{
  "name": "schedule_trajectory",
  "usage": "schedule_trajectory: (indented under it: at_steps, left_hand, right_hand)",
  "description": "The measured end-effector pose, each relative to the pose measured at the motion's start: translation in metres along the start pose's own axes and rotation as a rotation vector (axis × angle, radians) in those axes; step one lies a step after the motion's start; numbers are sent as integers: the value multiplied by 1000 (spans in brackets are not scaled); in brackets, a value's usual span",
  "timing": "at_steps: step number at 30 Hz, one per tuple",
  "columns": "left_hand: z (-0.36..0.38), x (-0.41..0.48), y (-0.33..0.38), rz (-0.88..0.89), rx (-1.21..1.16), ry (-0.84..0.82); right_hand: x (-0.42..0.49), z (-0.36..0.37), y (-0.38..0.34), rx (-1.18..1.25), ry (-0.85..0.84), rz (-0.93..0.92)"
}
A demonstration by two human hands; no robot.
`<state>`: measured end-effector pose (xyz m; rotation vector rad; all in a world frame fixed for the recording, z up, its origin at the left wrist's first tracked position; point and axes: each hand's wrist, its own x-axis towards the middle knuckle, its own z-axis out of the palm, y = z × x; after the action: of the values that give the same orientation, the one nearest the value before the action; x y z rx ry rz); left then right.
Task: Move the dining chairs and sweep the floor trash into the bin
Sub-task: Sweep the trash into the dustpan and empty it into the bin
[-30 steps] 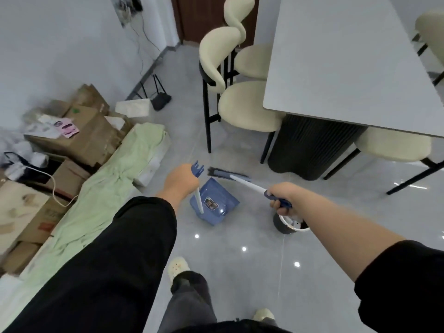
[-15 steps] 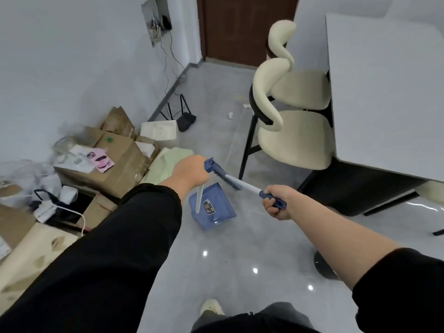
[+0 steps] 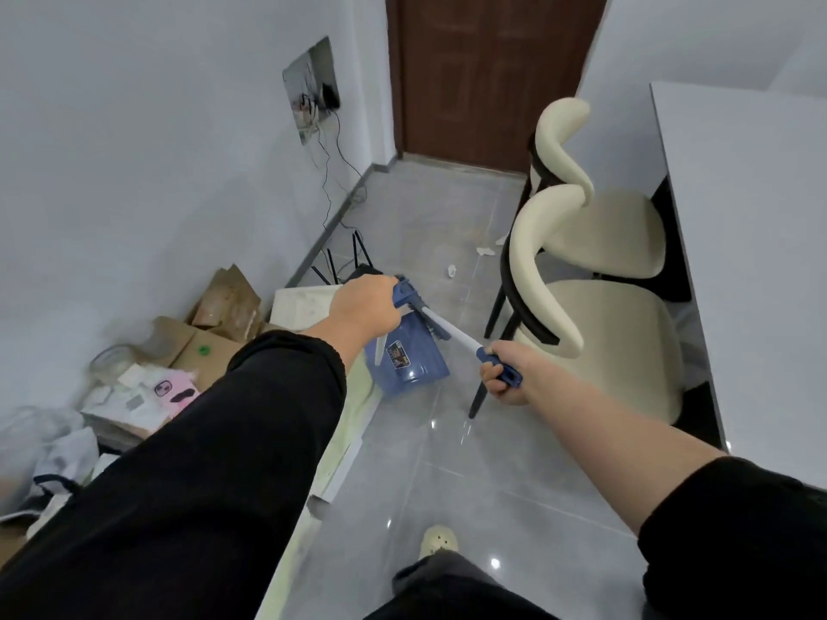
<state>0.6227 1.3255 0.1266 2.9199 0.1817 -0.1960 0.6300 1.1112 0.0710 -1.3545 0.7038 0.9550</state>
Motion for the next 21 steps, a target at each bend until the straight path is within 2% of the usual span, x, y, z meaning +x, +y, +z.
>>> schedule_trajectory:
  at_steps: [10, 13, 21]
  left_hand:
    - [-8, 185, -58, -80, -72, 60]
    - [-15, 276, -83, -105, -110, 47]
    - [-35, 455, -123, -150, -265, -33]
  right_hand:
    - [108, 38, -153, -190, 95, -38]
    - [161, 60, -213, -276, 130, -32]
    - [242, 90, -358, -283, 256, 3]
